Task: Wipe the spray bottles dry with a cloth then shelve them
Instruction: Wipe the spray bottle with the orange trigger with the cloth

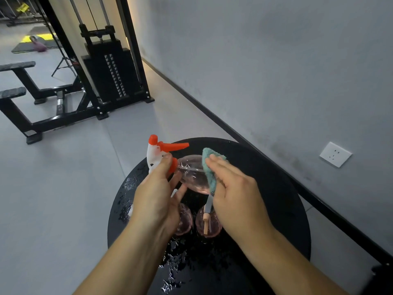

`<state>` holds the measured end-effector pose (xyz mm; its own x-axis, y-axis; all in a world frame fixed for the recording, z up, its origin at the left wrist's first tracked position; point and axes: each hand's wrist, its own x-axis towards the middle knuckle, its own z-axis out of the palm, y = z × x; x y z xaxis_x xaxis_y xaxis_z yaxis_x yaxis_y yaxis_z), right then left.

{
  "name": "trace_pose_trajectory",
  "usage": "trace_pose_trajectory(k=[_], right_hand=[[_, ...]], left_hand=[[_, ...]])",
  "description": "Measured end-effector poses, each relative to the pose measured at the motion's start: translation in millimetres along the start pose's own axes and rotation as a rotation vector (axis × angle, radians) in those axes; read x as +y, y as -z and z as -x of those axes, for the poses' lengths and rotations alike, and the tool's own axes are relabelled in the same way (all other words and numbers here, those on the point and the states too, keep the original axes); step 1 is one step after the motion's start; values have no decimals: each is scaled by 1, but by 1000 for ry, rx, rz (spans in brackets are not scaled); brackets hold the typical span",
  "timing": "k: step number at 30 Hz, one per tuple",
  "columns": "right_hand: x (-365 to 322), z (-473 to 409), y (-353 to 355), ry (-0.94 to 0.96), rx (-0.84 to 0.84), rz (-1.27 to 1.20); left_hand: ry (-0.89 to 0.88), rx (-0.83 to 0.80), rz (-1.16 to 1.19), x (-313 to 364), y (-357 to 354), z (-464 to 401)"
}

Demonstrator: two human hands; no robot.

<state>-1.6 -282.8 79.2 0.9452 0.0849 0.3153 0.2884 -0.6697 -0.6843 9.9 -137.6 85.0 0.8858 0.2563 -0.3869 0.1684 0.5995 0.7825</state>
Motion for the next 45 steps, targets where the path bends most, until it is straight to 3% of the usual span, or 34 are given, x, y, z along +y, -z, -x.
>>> trace_pose_trajectory(k=[3, 8, 13, 19, 24, 29, 34, 40, 45], right_hand=[[-2, 2, -3, 55, -60, 6], [11, -5, 4, -81, 65, -41], [1, 0, -1, 17, -29, -14], [12, -7, 8, -108, 84, -83], [3, -3, 2, -8, -2, -44], [10, -7, 7, -71, 82, -68], [-1, 0, -4, 70, -54, -16], [8, -7, 6, -23, 45, -38], [1, 0, -2, 75, -52, -42]], left_hand=[[13, -3, -9, -2, 1, 0], [-1, 12, 26, 5, 2, -1], [-4, 10, -21, 0, 1, 0], [-18, -10, 32, 8, 2, -1], [-13, -10, -15, 1, 0, 2], [-25, -24, 6, 5, -1, 2], [10, -64, -43, -2, -6, 9], [2, -25, -26, 1, -4, 5], [27, -34, -58, -3, -6, 8]])
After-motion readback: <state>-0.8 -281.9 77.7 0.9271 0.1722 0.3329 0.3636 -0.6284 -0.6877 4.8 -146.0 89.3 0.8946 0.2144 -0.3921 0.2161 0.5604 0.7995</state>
